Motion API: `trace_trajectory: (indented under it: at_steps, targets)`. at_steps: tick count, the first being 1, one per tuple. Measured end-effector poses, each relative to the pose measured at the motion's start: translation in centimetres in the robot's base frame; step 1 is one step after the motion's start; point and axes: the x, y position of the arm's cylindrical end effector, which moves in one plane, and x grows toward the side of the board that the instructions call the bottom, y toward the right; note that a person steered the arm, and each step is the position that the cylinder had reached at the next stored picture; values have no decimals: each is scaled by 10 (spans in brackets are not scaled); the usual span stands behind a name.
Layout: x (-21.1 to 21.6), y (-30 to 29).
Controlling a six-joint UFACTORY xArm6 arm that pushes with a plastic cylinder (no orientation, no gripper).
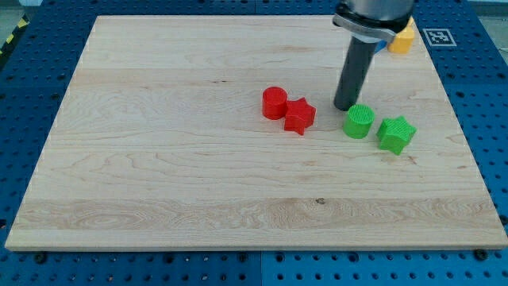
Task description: Push the red circle horizontal to the red star
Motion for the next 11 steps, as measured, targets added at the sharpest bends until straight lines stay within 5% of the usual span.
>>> trace_trajectory:
  at_steps: [7,9,11]
  targets:
    - [-26,-47]
    - [23,-108]
    - [5,-115]
